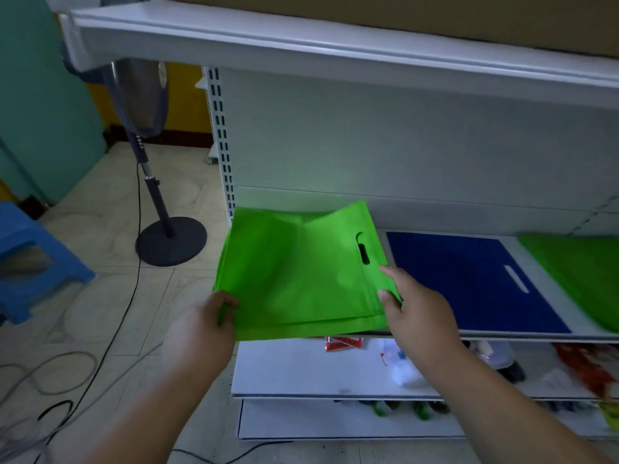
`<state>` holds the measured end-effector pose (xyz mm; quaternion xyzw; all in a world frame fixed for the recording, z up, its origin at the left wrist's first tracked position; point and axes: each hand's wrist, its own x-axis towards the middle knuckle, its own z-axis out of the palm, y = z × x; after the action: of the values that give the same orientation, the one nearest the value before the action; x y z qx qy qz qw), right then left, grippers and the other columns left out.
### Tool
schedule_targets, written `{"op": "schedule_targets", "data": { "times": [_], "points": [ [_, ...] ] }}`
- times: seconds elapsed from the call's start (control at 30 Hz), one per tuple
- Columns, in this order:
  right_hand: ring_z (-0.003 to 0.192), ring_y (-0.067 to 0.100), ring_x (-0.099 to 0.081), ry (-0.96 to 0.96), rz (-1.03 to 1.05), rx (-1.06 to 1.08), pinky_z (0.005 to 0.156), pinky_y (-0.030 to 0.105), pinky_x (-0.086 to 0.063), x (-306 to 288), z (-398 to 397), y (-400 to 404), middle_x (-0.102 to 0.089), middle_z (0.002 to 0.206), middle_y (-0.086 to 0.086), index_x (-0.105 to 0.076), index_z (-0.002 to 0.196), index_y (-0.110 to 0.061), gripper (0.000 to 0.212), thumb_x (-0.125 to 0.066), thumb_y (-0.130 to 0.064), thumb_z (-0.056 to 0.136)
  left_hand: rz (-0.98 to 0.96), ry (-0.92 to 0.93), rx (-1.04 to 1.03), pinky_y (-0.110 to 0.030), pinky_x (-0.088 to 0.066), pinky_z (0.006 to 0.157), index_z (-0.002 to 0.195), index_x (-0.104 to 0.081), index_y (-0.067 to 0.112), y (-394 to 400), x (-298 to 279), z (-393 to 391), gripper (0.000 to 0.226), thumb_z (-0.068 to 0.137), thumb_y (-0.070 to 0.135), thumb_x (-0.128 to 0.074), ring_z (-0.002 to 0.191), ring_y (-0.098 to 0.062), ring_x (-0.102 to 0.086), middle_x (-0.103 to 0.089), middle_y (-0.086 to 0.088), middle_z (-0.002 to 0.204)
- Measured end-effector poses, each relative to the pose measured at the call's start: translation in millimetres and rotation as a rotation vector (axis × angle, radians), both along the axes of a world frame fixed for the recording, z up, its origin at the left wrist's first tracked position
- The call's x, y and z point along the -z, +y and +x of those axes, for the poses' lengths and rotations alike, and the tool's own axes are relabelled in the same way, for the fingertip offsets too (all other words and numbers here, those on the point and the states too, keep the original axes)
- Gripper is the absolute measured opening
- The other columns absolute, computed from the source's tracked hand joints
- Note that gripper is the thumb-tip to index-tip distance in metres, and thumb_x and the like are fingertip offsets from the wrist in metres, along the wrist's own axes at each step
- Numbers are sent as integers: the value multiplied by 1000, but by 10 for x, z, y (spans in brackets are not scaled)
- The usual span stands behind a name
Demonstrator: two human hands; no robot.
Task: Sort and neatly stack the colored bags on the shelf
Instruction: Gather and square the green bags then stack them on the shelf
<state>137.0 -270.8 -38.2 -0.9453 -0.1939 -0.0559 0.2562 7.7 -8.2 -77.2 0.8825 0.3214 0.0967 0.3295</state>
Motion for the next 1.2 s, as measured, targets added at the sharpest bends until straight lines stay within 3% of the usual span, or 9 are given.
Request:
{"op": "schedule_targets", "data": {
  "times": [0.13,0.23,0.37,0.57,0.67,0.8,0.9,1.07,1.2],
  "points": [
    [52,10,-44,-129,44,70,50,29,-33,-70,130,-601,-50,56,-6,-53,138,-27,41,-56,-28,96,29,-146,-29,-37,-51,59,110,-66,30,-611,-100,246,23,96,17,-52,69,-28,-59,-66,3,80],
    [69,23,-60,-149,87,169,62,32,-48,-78,239,-1290,-71,83,8,-53,138,-27,42,-56,-29,96,58,-202,19,-31,-45,55,115,-66,32,-1220,-149,548,25,96,21,-54,63,-26,-55,-64,0,76],
    [100,30,-66,-176,77,280,82,38,-52,-161,452,-2442,-68,120,9,-53,139,-23,43,-56,-28,96,54,-265,128,-28,-34,52,119,-65,32,-2258,-180,1072,28,97,22,-53,59,-20,-52,-68,-3,83],
    [95,30,-66,-147,92,425,77,43,-55,-263,729,-4041,-70,114,9,-51,140,-25,44,-53,-33,97,16,-329,268,-28,-37,55,117,-67,28,-3769,-305,1761,28,95,17,-55,65,-22,-56,-63,6,81],
    [85,25,-65,-134,101,468,71,34,-51,-268,924,-4587,-71,106,8,-51,139,-27,43,-53,-33,97,-9,-321,319,-31,-43,57,118,-67,30,-4283,-314,2059,28,97,19,-53,66,-19,-59,-67,5,83],
    [97,26,-64,-132,99,522,73,30,-44,-239,1269,-5090,-69,117,7,-50,141,-23,45,-53,-31,97,-43,-300,387,-31,-43,54,119,-66,32,-4757,-284,2527,27,98,22,-51,62,-16,-57,-64,9,74],
    [104,26,-64,-150,67,548,82,34,-49,-172,1554,-5411,-68,120,7,-50,141,-20,45,-53,-30,98,-44,-315,417,-35,-49,61,120,-67,29,-5049,-229,2918,27,98,20,-53,66,-18,-57,-70,2,88],
    [109,23,-62,-55,75,482,80,23,-39,-100,1988,-5807,-64,127,4,-48,142,-20,44,-52,-29,99,-16,-262,383,-29,-40,58,124,-64,32,-5424,-151,3281,32,99,20,-48,72,-24,-60,-67,0,94],
    [121,26,-56,35,32,288,91,25,-38,27,2412,-6069,-57,136,8,-49,142,-13,45,-53,-26,99,128,-255,301,-29,-36,58,120,-68,23,-5696,-97,3297,31,97,12,-50,81,-30,-58,-66,-7,107]
  ]
}}
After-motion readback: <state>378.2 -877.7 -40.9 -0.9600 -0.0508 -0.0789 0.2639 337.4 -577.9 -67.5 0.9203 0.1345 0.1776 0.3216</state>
